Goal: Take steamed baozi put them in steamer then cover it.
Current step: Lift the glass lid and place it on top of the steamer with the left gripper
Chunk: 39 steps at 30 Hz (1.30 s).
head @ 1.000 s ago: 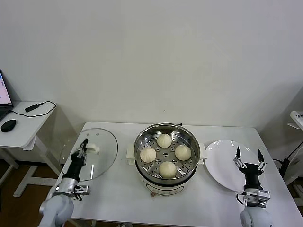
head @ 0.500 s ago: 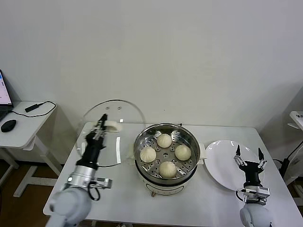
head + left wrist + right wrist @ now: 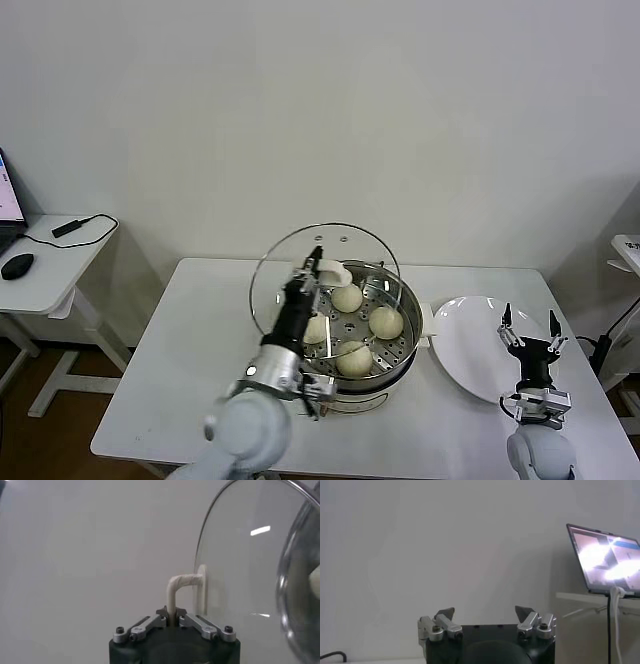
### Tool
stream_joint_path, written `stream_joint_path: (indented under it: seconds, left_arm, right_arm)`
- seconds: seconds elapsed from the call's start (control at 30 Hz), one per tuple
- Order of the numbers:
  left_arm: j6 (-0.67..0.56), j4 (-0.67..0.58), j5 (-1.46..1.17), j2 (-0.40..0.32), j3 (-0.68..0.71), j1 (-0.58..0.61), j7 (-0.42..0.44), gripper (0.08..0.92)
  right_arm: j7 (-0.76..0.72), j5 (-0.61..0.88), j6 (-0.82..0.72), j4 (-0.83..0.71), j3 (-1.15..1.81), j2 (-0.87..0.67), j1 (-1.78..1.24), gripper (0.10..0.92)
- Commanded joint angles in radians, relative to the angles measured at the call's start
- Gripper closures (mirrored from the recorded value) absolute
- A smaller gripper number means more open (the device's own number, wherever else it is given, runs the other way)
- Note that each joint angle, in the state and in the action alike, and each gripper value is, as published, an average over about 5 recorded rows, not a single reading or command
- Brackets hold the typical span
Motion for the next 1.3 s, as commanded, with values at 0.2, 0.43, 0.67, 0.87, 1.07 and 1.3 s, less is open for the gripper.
stream_joint_path:
  seconds: [0.2,0.43,0.67,0.87,1.07,1.3]
  left_arm:
    - [0.116,0.148,0.264,-0.15,0.155,-0.081,0.203,0.813]
    - [0.11,0.182,0.278,-0.176,0.154,-0.077,0.199,0.813]
    - [0.087,0.226,0.31,-0.184,0.143,-0.078,0.19,0.813]
    - [0.079,0.246,0.311,-0.189,0.14,-0.075,0.186,0.813]
    - [0.077,0.255,0.311,-0.197,0.138,-0.067,0.186,0.813]
    - [0.075,0.263,0.314,-0.203,0.132,-0.061,0.184,0.813]
  right_arm:
    - [-0.002,-0.002,-0.004,-0.016,0.008,0.013,0.008,0.203]
    - [-0.002,-0.003,-0.004,-0.017,0.01,0.015,0.004,0.203]
    - [-0.002,-0.004,-0.004,-0.017,0.01,0.016,0.006,0.203]
    - [-0.002,-0.006,-0.004,-0.021,0.01,0.015,0.007,0.203]
    - [-0.002,-0.007,-0.004,-0.024,0.01,0.013,0.011,0.203]
    - [-0.002,-0.008,-0.004,-0.025,0.009,0.014,0.012,0.203]
